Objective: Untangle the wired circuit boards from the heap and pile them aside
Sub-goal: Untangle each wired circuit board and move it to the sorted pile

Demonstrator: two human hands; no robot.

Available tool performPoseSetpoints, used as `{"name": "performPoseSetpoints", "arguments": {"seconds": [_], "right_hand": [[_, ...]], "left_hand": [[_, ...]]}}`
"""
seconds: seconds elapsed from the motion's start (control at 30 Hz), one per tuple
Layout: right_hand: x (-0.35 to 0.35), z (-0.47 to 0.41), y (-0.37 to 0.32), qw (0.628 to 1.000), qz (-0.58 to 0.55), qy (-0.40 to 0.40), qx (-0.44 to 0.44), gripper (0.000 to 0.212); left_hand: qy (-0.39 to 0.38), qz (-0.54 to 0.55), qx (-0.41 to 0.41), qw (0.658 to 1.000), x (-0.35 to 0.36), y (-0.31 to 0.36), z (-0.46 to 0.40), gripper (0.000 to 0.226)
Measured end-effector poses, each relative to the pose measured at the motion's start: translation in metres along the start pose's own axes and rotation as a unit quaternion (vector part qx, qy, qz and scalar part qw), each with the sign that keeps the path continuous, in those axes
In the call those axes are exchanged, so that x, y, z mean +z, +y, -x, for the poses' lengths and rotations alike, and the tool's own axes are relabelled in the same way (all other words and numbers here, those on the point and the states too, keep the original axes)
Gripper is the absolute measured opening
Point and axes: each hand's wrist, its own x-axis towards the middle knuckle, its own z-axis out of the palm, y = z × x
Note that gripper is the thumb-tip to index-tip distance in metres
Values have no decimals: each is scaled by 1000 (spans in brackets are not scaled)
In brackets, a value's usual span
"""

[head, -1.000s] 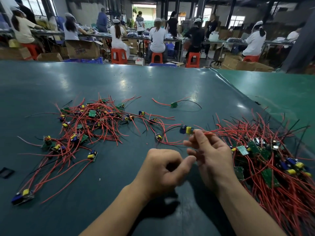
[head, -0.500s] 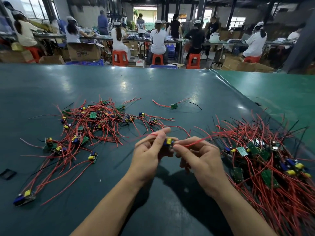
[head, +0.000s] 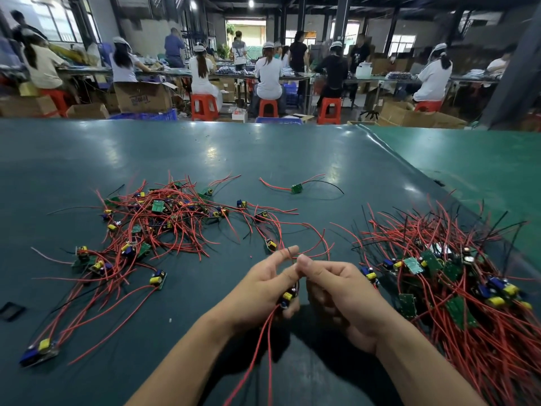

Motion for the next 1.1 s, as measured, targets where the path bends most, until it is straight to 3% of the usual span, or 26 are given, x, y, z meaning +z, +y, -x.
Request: {"name": "performPoseSetpoints", "arguments": {"seconds": [0.1,0.2,0.33,0.47,0.53,0.67,0.73,0.87,1.1], "right_hand": [[0,0,-1,999,-31,-23,-20,22],[4,-1,2,998,-54,4,-44,15],[4,-6,6,989,-71,96,-90,20],[3,-9,6,984,-115,115,-70,27],[2,-8,7,988,-102,100,-57,31],[1,-5,5,996,-87,-2,-29,24],[0,-5,4,996,-79,-8,-30,25],[4,-7,5,992,-85,58,-74,35],[-3,-18,9,960,-121,202,-154,11]], "left_hand": [[-10,3,9,1000,-1,2,3,59],[-10,-1,-3,1000,-2,3,4,67],[-6,22,-15,1000,-4,3,2,50],[-30,42,-33,998,-7,8,5,23],[-20,41,-38,998,-9,8,5,25],[-26,46,-40,998,-10,8,7,17],[-42,36,-43,998,-12,8,8,15],[-43,48,-34,997,-10,6,5,14],[-69,78,-38,994,-3,6,5,13]]}}
